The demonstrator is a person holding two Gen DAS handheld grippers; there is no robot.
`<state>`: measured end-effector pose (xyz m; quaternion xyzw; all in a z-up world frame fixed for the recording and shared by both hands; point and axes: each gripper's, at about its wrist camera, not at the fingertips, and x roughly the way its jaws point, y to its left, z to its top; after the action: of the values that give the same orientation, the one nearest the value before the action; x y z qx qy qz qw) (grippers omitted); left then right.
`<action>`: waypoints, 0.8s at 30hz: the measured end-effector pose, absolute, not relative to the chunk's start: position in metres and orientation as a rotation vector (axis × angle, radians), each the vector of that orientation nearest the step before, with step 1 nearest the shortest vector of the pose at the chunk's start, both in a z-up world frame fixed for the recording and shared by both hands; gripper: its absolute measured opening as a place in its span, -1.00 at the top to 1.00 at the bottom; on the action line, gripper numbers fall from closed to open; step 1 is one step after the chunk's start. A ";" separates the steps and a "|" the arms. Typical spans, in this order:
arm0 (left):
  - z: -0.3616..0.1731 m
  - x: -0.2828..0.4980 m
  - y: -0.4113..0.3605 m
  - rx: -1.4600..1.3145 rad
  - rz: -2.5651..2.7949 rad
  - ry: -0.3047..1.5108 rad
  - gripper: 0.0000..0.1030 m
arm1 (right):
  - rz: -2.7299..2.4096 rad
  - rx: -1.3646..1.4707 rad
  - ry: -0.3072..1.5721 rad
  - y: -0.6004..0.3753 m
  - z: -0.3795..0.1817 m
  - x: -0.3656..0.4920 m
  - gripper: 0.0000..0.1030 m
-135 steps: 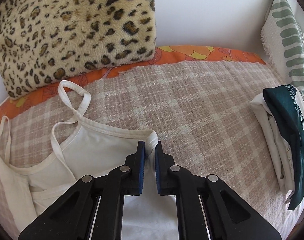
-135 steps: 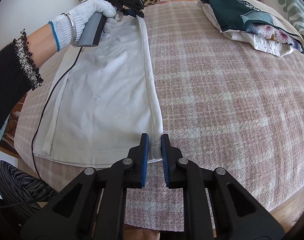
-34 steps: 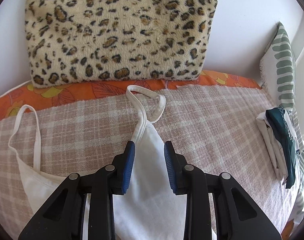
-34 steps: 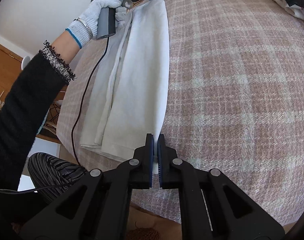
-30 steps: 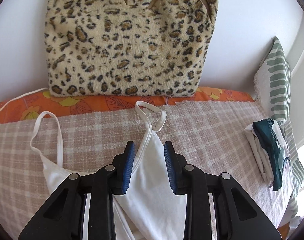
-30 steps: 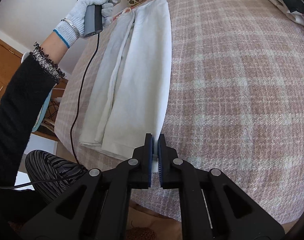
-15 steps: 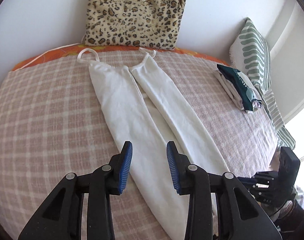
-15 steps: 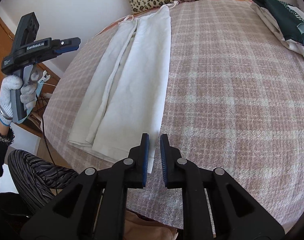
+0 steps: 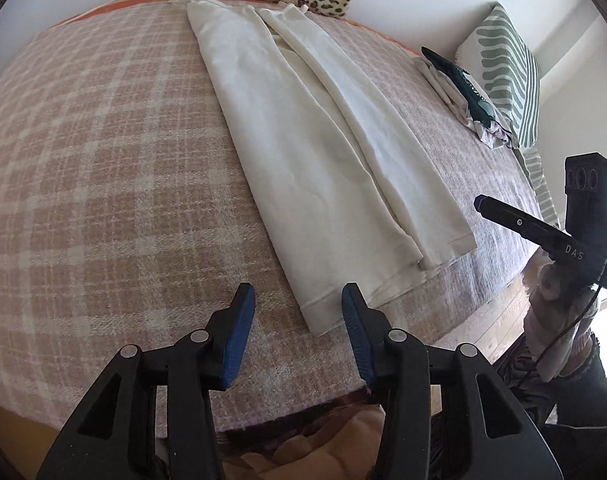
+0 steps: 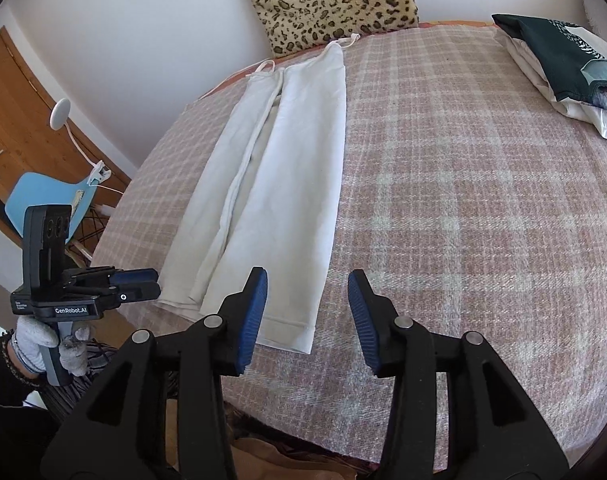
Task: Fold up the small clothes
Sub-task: 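Move the right gripper to the camisole's hem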
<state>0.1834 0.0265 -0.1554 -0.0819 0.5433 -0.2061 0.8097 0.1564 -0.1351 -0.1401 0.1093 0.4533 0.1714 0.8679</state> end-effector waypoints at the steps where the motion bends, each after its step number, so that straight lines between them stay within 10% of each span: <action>1: -0.155 0.184 0.026 -0.182 -0.434 1.162 0.06 | 0.354 0.207 0.952 -0.131 -0.139 0.157 0.14; 7: -0.160 0.177 0.021 -0.153 -0.415 1.116 0.20 | 0.294 0.151 0.996 -0.124 -0.150 0.165 0.14; 10: -0.164 0.180 0.019 -0.156 -0.441 1.125 0.83 | 0.296 0.152 0.993 -0.124 -0.151 0.164 0.14; 24: -0.165 0.165 0.034 -0.198 -0.492 1.115 0.93 | 0.332 0.174 1.058 -0.123 -0.163 0.165 0.14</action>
<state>0.1650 0.0337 -0.1651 -0.0927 0.5229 -0.2306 0.8154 0.1646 -0.1227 -0.1629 0.0823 0.5017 0.1575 0.8466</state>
